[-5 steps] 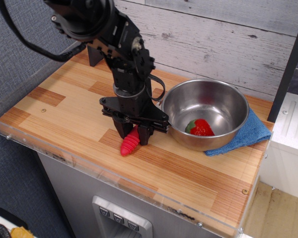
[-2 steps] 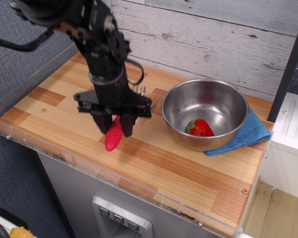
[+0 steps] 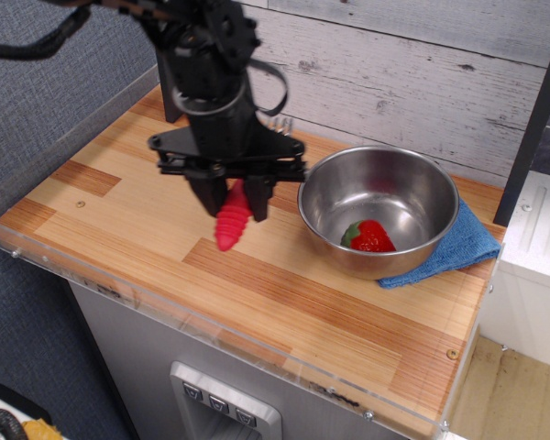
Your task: Pick up the red spoon and place it at the back left corner of the table
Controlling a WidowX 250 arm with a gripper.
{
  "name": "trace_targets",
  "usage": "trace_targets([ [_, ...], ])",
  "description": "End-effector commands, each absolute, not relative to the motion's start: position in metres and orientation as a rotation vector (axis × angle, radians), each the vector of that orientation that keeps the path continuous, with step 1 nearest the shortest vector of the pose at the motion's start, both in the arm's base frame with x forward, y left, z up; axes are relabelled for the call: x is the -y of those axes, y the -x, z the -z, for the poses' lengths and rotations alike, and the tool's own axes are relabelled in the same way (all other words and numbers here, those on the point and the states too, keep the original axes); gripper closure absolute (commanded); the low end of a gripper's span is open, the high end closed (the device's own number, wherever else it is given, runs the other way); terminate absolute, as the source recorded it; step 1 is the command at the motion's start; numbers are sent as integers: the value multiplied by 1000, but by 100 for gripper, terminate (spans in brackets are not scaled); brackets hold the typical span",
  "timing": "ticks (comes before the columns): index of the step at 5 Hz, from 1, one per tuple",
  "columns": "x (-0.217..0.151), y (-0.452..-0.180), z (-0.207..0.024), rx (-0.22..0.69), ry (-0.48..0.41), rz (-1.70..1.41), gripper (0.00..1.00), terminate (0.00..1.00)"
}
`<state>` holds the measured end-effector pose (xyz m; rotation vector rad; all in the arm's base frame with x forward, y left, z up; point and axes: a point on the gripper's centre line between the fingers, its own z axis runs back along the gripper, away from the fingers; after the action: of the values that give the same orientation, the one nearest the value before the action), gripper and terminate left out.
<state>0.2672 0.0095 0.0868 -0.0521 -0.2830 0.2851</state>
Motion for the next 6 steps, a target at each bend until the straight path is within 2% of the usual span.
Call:
trace_targets([
  [1,-1,-281,-126,371,91,-279,100,0],
  [2,-32,-292,-134,385,64,-318,100,0],
  [4,-83,-299,-136,382,45,-399,100,0],
  [6,-126,-300,-109,332,35,-479,100,0],
])
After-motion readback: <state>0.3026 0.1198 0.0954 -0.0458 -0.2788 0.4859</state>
